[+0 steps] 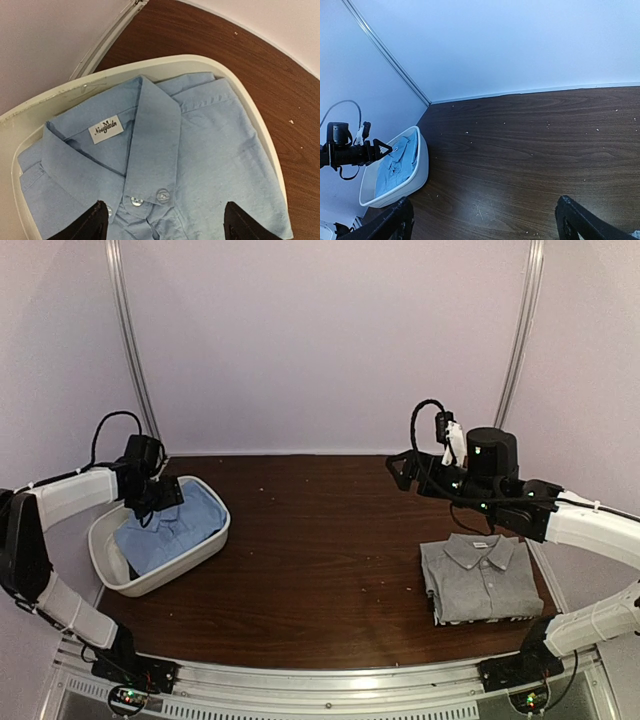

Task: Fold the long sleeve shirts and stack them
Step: Pick up the square-folded shirt from the bin.

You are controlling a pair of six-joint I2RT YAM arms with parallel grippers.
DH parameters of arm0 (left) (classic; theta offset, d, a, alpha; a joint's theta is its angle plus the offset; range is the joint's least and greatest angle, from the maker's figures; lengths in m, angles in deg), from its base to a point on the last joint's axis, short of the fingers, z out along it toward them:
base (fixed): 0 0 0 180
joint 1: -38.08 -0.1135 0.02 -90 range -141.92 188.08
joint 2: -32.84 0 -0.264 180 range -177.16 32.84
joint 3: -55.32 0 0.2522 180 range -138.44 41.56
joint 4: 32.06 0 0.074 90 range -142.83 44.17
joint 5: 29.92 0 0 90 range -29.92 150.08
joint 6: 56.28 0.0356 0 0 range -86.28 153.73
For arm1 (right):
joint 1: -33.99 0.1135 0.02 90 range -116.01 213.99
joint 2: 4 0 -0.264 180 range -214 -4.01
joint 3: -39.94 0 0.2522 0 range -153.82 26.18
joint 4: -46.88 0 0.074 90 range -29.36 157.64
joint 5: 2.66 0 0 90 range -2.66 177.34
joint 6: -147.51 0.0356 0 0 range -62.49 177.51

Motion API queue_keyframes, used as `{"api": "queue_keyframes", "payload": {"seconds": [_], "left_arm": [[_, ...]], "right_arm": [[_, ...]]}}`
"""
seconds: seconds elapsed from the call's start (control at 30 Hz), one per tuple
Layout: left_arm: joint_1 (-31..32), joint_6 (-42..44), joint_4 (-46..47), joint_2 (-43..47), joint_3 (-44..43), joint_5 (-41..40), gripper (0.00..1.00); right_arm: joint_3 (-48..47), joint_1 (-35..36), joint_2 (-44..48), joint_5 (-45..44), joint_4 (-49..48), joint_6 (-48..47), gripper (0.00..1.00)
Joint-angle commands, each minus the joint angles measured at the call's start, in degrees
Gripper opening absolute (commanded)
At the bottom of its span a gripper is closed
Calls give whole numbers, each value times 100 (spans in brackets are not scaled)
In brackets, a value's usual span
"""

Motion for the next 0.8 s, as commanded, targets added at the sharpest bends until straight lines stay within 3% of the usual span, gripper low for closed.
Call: {"api": "queue_keyframes", "payload": {"seconds": [0.0, 0.13, 0.4, 0.77], "left_arm": [[-356, 74, 104, -662, -398, 89, 81], [-696, 74, 308, -1227, -501, 432, 79], [-742, 89, 538, -1803, -637, 789, 64], [-742, 253, 463, -1551, -596, 797, 8]], "right_arm": [[-61, 8, 135, 58, 90, -16, 100], [43, 9, 296, 40, 125, -16, 100], [215, 3, 416, 51, 62, -20, 100], [298, 9, 412, 89, -13, -85, 100]]}}
